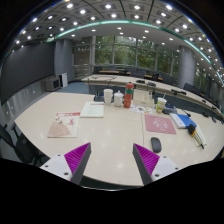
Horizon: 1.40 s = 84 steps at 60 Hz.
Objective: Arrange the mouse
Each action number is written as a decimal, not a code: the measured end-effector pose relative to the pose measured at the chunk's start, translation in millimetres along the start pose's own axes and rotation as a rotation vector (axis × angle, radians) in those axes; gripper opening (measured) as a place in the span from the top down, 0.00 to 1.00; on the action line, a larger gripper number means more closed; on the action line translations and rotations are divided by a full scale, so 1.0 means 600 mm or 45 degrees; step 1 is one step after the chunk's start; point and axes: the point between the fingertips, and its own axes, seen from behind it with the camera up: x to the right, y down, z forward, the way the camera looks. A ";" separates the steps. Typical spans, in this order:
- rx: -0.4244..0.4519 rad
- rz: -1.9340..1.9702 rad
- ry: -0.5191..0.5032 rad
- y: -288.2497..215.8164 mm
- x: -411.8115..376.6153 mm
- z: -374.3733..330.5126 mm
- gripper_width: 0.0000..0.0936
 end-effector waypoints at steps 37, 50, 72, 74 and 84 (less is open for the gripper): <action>-0.119 0.125 0.220 0.161 0.404 0.369 0.17; -0.152 0.111 0.160 0.156 0.416 0.424 0.51; -0.193 0.098 0.131 0.138 0.413 0.417 0.65; -0.161 0.102 0.132 0.112 0.417 0.410 0.65; 0.075 0.129 0.135 -0.089 0.469 0.388 0.65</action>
